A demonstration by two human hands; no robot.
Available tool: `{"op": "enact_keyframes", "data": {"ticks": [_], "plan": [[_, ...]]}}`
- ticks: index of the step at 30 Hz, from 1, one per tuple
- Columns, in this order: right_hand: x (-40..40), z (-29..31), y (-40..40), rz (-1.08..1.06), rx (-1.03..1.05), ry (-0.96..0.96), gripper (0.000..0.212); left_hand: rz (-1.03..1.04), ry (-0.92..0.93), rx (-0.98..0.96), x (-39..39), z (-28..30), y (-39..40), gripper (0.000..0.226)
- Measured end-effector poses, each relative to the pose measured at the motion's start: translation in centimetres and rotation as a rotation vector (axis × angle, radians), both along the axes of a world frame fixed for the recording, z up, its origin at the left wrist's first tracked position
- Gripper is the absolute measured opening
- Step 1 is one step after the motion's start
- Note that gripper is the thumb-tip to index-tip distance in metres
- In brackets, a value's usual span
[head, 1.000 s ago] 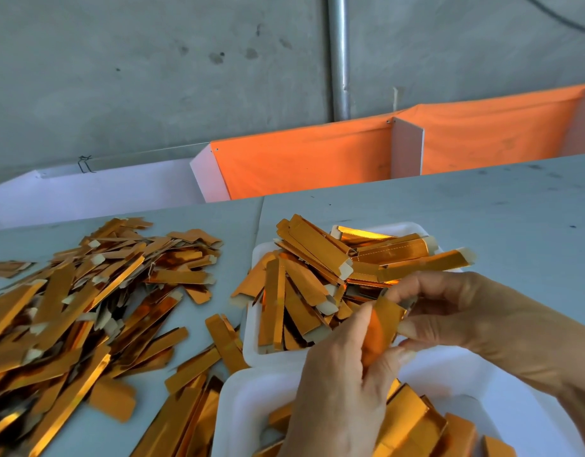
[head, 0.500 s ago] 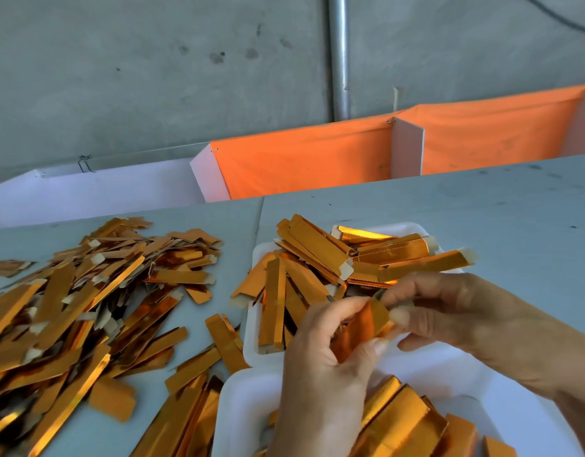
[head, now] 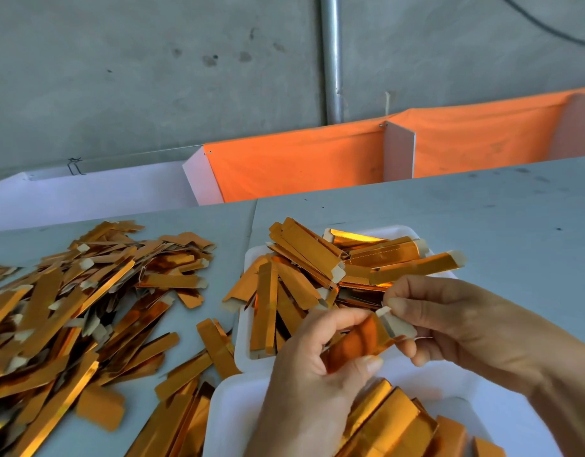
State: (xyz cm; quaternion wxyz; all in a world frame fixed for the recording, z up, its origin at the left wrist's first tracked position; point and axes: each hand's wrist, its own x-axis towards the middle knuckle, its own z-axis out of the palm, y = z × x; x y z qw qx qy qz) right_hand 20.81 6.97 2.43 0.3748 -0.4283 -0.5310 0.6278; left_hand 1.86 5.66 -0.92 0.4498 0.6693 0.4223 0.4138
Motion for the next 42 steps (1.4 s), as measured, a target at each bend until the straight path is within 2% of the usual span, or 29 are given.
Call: {"op": "enact_keyframes", "data": {"ticks": [3,7,9,12,17,20,22,25,26,28,30,32,37,42], "plan": [[0.1,0.0,0.1,0.039,0.004,0.014,0.011,-0.035,0.0,0.024,-0.1,0.1,0.1,0.045],[0.4,0.0,0.1,0.065,-0.002,0.069,0.021,-0.07,0.009,0.045,-0.2,0.3,0.1,0.044],[0.4,0.1,0.1,0.071,0.002,0.058,0.014,-0.075,0.01,0.042,-0.3,0.4,0.1,0.044],[0.2,0.5,-0.2,0.07,0.046,-0.008,0.006,-0.075,0.018,0.057,-0.3,0.3,0.0,0.044],[-0.7,1.1,-0.5,-0.026,0.239,-0.286,0.02,-0.075,0.055,0.056,-0.2,0.0,0.0,0.046],[-1.4,0.7,-0.5,-0.092,0.306,-0.372,0.016,-0.055,0.042,0.027,-0.4,-0.1,0.1,0.046],[-1.6,0.6,-0.5,-0.086,0.335,-0.308,0.012,-0.054,-0.011,-0.004,-0.6,0.0,0.2,0.045],[-1.1,0.3,-0.5,-0.023,0.242,-0.035,0.005,-0.069,-0.093,-0.037,-0.8,0.3,0.2,0.042],[-0.9,0.2,-0.4,0.017,0.218,0.035,0.007,-0.078,-0.114,-0.041,-0.8,0.4,0.2,0.042],[-0.4,0.0,-0.3,0.082,0.206,0.102,0.022,-0.093,-0.171,-0.055,-0.7,0.6,0.1,0.041],[-0.2,0.0,-0.3,0.105,0.203,0.099,0.043,-0.093,-0.208,-0.07,-0.8,0.6,0.1,0.04],[-0.3,0.0,-0.2,0.074,0.221,0.067,0.047,-0.084,-0.206,-0.068,-0.8,0.5,0.1,0.037],[-1.0,0.0,-0.4,0.003,0.214,0.027,0.023,0.003,-0.132,0.029,-0.5,0.1,0.0,0.041],[-1.8,0.4,-0.7,-0.013,0.246,0.108,0.016,0.019,-0.134,0.076,-0.7,0.1,0.2,0.041]]}}
